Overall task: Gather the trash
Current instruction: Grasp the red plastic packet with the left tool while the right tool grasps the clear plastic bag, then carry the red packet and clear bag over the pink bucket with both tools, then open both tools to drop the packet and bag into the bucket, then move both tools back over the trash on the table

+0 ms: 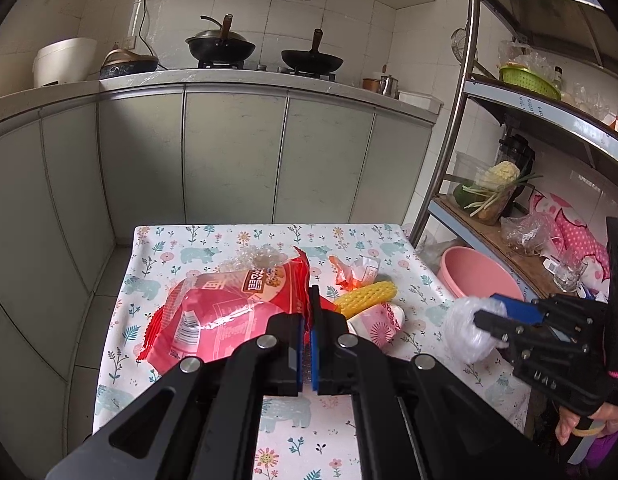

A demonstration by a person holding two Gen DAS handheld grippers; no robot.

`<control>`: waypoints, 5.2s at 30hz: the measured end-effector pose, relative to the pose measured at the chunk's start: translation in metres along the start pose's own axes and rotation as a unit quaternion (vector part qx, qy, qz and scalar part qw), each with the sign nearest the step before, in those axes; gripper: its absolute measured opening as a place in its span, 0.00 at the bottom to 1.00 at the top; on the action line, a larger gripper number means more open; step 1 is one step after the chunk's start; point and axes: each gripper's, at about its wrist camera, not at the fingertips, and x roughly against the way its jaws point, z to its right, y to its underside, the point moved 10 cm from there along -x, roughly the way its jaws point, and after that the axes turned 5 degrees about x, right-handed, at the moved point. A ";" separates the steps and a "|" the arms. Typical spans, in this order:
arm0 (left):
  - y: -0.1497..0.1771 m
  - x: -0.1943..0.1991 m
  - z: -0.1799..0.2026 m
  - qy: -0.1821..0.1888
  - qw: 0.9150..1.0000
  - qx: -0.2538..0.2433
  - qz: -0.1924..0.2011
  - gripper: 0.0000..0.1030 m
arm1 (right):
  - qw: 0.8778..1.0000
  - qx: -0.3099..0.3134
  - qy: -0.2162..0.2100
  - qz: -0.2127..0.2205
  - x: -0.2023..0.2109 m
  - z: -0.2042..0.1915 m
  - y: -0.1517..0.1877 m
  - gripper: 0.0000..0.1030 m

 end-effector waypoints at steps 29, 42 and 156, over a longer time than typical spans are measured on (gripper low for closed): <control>0.002 -0.018 0.053 0.005 0.999 -0.043 -0.009 0.01 | 0.995 -0.068 0.066 0.043 0.014 0.071 -0.008 0.25; -0.005 -0.030 0.083 0.014 0.998 -0.064 -0.008 0.01 | 0.993 -0.087 0.072 0.041 0.009 0.096 0.000 0.25; 0.026 -0.087 0.159 0.082 0.987 -0.116 -0.078 0.58 | 0.985 -0.171 -0.015 0.007 -0.025 0.117 0.059 0.41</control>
